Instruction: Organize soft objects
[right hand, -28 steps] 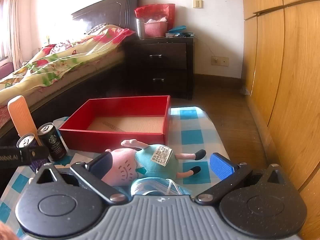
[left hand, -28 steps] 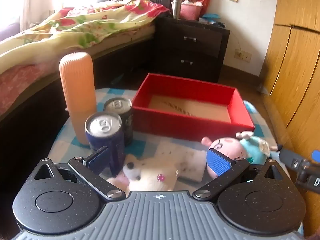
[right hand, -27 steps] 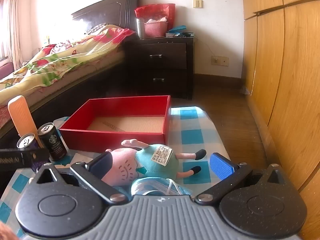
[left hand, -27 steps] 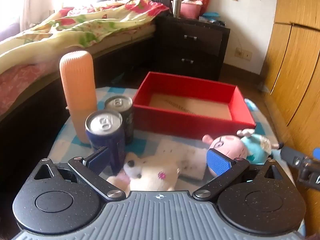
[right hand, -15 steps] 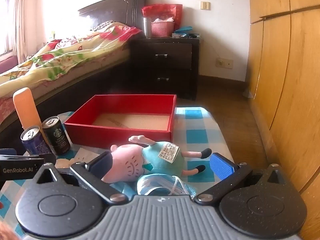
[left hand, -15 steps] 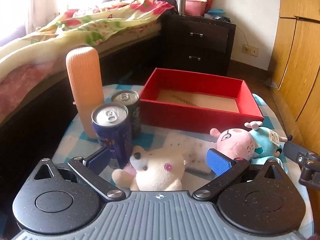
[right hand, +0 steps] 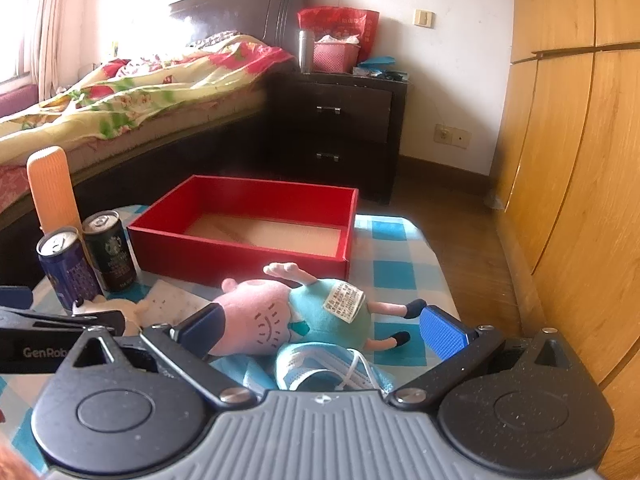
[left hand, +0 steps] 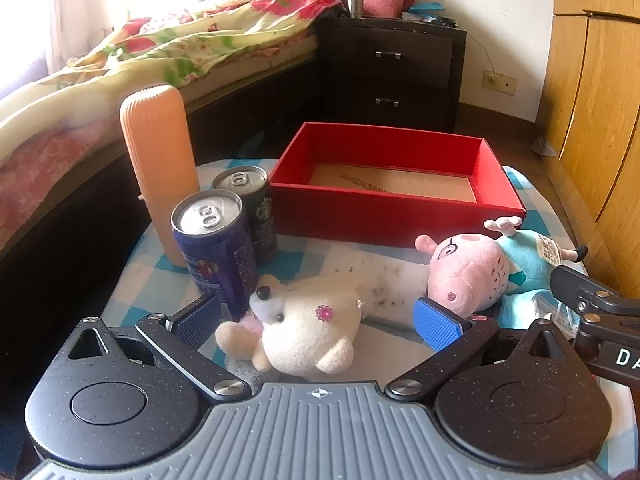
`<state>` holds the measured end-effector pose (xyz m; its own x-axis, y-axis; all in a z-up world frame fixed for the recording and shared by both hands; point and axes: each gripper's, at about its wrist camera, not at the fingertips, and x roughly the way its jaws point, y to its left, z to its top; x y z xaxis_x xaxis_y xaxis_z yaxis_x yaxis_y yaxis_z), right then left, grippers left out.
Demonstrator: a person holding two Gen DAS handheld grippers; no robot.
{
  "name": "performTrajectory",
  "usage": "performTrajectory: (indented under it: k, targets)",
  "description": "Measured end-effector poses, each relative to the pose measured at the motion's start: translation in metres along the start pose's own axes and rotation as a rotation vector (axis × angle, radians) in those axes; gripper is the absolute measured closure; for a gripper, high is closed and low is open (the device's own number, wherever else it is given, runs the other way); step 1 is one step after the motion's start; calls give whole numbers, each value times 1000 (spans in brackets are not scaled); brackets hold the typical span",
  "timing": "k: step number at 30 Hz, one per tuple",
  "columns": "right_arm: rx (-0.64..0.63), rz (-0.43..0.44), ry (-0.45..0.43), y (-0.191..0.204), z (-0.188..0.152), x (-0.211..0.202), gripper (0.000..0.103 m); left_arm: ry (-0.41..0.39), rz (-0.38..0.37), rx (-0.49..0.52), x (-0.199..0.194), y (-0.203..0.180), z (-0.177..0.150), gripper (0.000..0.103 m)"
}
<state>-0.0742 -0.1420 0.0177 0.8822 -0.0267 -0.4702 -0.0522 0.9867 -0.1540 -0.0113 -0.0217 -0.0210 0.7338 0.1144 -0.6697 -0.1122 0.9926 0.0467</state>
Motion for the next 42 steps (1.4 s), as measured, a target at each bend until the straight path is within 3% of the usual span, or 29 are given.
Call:
performTrajectory:
  k: [42]
  targets:
    - [1, -6, 9, 0, -2, 3, 18, 4, 9, 21, 3, -2, -2, 5]
